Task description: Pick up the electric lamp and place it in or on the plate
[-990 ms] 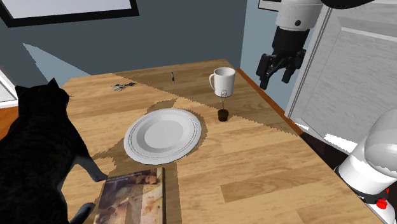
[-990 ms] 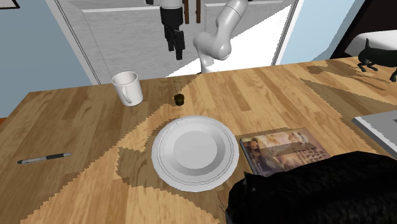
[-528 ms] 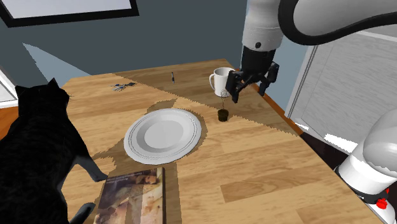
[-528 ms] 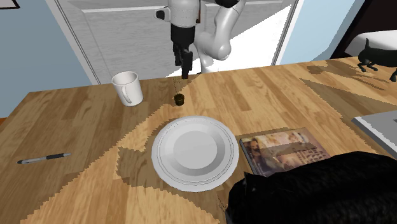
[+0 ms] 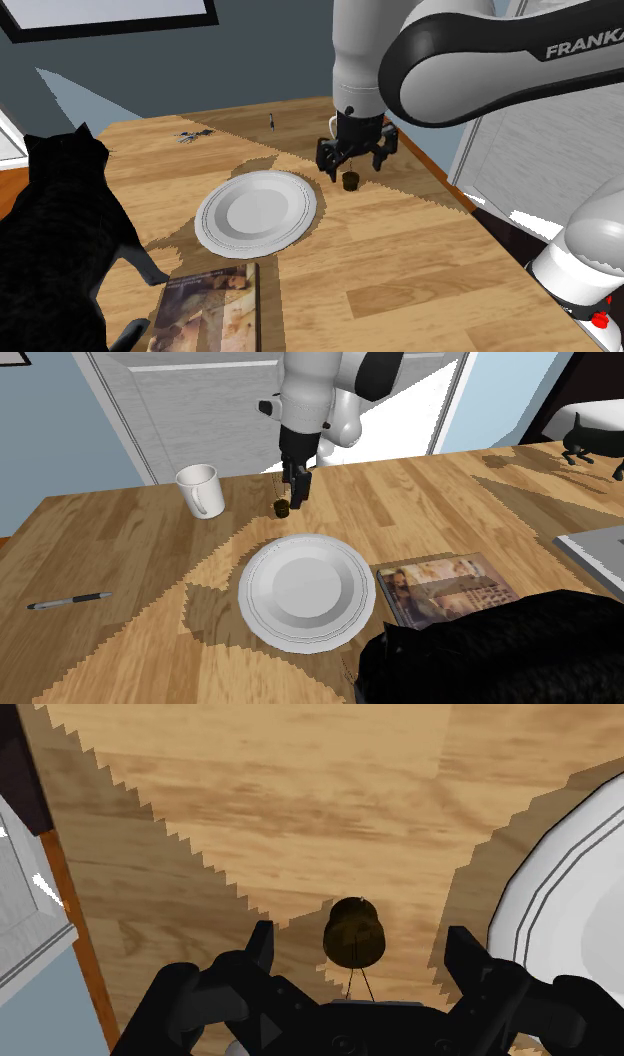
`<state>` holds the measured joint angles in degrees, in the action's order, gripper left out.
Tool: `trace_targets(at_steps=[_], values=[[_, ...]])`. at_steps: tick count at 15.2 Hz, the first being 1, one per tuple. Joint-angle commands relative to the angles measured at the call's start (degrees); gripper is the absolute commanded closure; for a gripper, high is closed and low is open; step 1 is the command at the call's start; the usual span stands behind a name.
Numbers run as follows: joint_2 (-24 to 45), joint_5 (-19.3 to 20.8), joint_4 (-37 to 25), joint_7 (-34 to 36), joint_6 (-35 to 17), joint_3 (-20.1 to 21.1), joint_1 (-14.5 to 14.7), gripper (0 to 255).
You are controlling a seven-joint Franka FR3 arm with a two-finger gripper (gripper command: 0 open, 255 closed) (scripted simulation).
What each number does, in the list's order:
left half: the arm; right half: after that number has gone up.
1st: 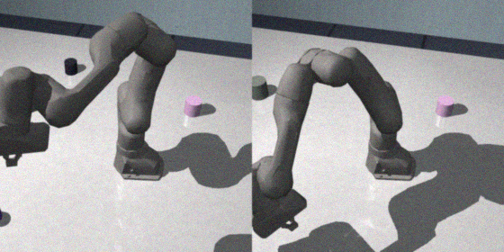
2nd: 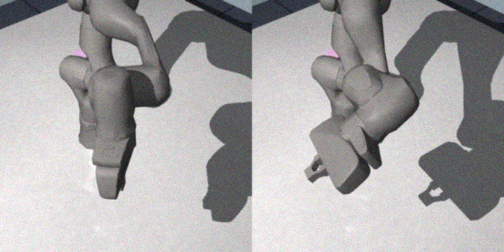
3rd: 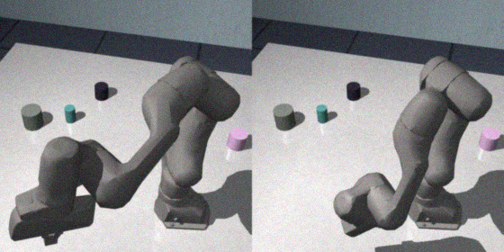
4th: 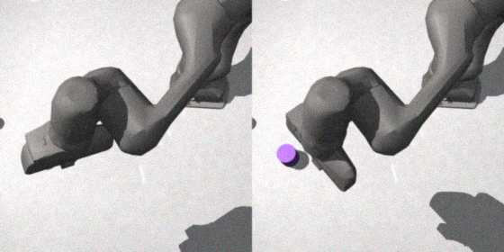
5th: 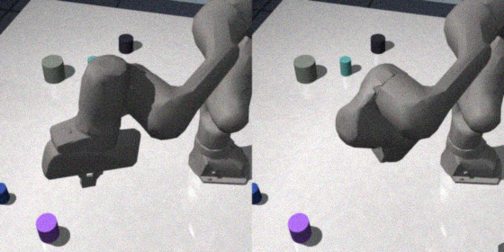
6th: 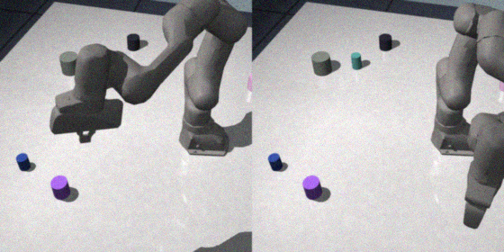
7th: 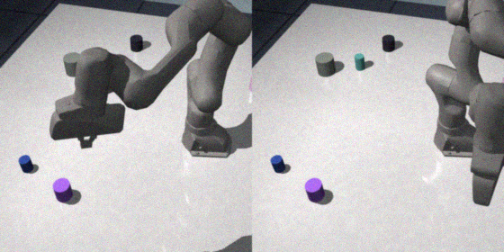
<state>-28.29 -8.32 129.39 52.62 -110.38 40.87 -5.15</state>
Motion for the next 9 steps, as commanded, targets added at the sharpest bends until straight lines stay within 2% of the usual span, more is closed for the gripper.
trace_targets(at_steps=[1,5,9], values=[[0.5,0.2,1.1,0.3,-1.6,0.5,-0.2,0],[1.3,0.3,3.2,0.6,-4.5,1.2,-0.5,0],[1.3,0.3,3.2,0.6,-4.5,1.2,-0.5,0]])
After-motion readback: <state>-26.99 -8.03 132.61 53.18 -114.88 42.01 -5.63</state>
